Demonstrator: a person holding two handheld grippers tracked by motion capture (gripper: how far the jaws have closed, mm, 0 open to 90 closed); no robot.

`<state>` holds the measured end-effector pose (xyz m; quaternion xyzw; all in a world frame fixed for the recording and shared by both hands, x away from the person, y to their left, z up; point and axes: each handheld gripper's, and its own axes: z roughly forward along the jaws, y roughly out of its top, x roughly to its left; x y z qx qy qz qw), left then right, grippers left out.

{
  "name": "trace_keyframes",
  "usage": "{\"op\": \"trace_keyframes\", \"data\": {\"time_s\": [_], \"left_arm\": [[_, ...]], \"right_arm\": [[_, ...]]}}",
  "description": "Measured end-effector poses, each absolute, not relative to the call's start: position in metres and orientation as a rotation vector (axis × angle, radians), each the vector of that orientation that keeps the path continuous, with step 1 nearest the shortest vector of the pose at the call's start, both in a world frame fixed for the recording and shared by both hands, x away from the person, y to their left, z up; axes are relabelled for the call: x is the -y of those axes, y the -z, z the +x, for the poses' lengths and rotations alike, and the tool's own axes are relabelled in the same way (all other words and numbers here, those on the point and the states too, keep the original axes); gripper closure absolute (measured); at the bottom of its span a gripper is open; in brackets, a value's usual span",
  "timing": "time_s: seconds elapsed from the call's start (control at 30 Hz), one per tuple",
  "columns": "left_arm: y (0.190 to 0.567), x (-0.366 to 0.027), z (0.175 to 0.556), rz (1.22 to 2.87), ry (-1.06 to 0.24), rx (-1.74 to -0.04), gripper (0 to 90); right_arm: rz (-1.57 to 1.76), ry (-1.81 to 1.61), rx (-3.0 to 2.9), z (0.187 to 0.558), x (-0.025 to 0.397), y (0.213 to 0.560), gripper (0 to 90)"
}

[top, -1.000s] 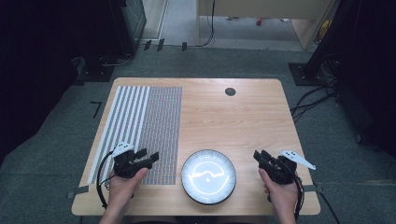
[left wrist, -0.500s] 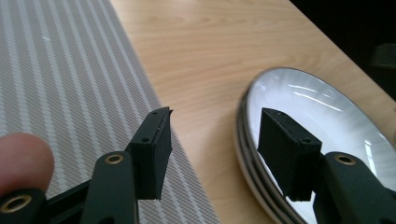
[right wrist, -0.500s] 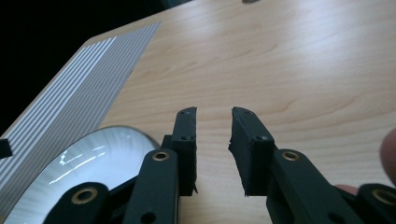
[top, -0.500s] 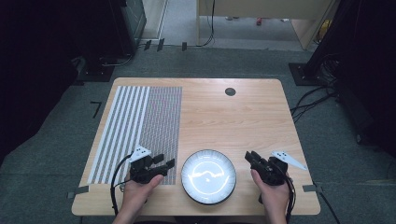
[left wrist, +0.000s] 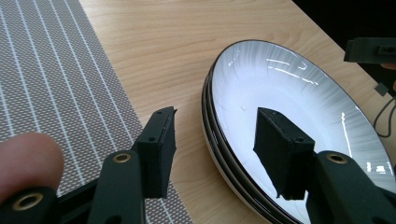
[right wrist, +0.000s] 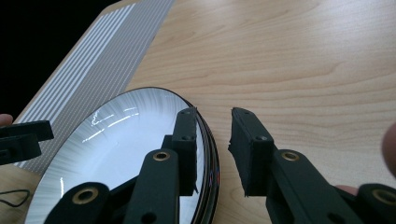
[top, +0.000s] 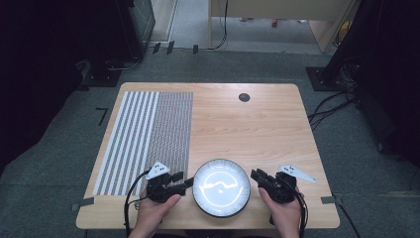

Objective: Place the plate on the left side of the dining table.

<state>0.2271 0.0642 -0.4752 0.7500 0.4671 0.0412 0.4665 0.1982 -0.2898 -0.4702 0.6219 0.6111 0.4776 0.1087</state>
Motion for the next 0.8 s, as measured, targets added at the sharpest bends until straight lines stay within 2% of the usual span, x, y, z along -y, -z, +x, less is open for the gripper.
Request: {"op": "trace_keyframes", "data": {"time_s": [0.8], "left_arm": [[0.485,-0.043,0.22,1.939,-0.107,-1.102,56.8]], "right_arm": [[1.832,-1.308,-1.921,0.2,0.272,0.484,72.4]]}}
